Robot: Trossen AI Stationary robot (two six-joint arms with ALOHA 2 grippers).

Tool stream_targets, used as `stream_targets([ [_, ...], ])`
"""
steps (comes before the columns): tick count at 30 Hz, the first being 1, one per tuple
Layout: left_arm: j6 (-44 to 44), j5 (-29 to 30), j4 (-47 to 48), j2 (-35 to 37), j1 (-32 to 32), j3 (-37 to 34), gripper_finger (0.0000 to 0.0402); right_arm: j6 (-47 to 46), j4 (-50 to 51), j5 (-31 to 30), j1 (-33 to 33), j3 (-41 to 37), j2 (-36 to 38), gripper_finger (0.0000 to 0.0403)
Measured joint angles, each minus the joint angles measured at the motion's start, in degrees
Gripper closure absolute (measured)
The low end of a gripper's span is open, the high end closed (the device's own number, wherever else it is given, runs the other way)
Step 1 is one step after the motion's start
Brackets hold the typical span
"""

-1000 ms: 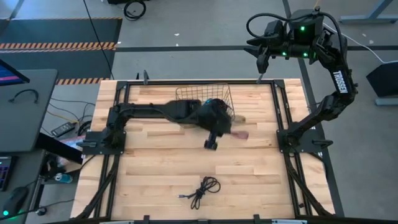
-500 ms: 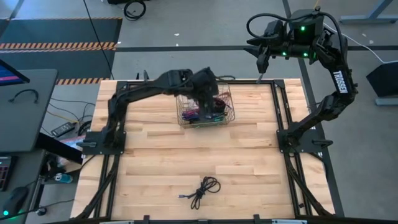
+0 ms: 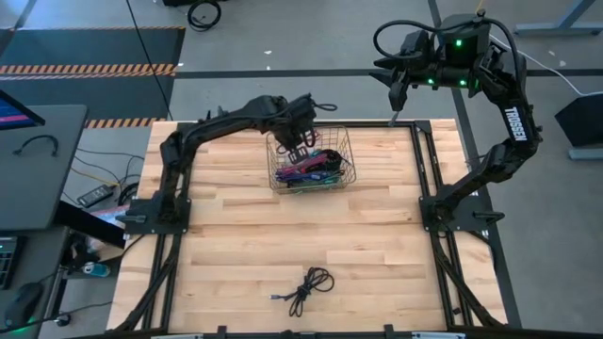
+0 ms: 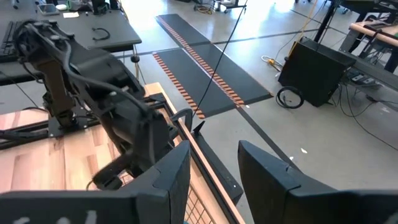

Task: Pick and place USB-C Cables
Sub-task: Put the pink charger cable into the wire basket

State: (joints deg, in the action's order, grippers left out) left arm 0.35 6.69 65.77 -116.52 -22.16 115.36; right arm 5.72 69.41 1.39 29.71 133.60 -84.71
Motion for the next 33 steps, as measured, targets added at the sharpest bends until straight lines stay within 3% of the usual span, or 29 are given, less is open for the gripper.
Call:
stream_targets([
  [12,-0.4,-4.3,-8.7,0.0,-0.3,-13.6,0.0383,0.0,-0.1,0.0,0.0,0.0,0.0,0.0262],
  [20,3.5,-6.0,-18.3,0.0,2.9,-16.4,0.0383,-0.5,-0.2,0.0,0.0,0.0,0.0,0.0262],
  [33,5.2,-6.1,-19.2,0.0,4.4,-16.5,0.0383,-1.3,-0.2,0.0,0.0,0.0,0.0,0.0262],
])
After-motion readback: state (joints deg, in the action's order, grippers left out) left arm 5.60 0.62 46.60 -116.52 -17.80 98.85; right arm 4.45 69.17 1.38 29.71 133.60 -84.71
